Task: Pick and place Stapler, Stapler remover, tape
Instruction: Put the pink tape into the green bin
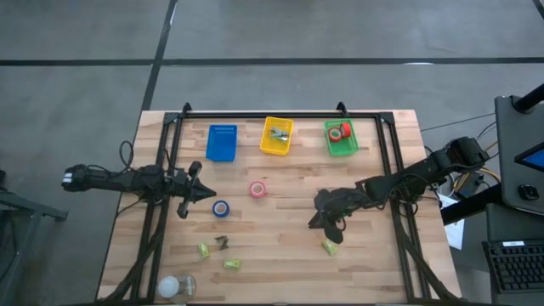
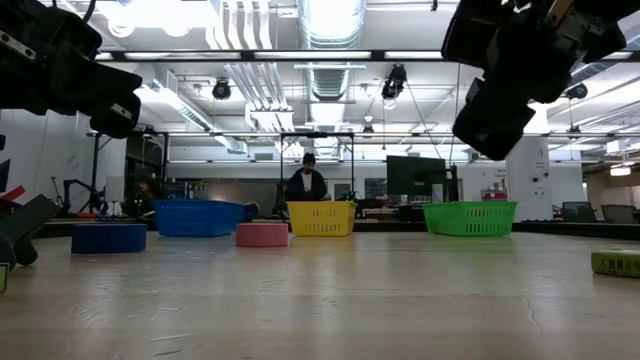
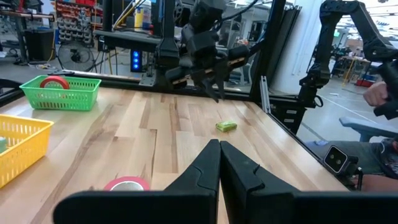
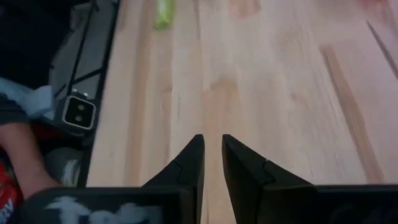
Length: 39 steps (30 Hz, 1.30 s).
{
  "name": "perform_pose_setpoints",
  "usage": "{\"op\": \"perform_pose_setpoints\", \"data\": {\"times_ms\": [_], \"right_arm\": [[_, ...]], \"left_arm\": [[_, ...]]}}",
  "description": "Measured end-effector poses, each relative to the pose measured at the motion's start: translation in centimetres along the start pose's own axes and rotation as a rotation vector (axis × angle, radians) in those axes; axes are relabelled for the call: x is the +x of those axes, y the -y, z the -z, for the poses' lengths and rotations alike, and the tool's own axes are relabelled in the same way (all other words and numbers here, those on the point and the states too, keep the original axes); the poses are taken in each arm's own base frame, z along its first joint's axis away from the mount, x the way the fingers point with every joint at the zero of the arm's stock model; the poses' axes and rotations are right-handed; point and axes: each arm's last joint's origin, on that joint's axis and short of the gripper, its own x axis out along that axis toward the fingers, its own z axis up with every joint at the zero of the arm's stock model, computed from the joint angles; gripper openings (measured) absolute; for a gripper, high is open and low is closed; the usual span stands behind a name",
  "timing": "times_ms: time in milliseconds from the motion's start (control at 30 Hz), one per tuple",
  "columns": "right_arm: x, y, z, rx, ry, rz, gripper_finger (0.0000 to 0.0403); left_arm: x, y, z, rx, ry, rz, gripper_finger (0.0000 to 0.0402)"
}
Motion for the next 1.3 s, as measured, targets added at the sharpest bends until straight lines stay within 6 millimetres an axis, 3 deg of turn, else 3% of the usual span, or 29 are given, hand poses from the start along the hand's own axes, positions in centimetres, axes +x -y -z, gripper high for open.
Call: {"op": "perform_pose_setpoints", "data": {"times_ms": [333, 633, 967, 1300], "right_arm": [[0.0, -0.1, 1.7, 0.184, -0.123, 0.073, 0.0126], [-1.0, -1.6, 4.5, 0.388, -0.378, 0.266, 0.0173], [-0.9, -2.9, 4.9, 0.417, -0.339, 0.257, 0.0184], [-0.6, -2.7, 3.2, 0.337, -0.235, 0.214, 0.0184]], "left_arm": [[0.0, 0.0, 0.0, 0.0, 0.0, 0.0, 0.001], [0.0, 0.0, 0.0, 0.0, 0.002, 0.0, 0.001], [0.0, 0.0, 0.0, 0.0, 0.002, 0.0, 0.001], [0.0, 0.0, 0.0, 0.0, 0.001, 0.001, 0.001]]}}
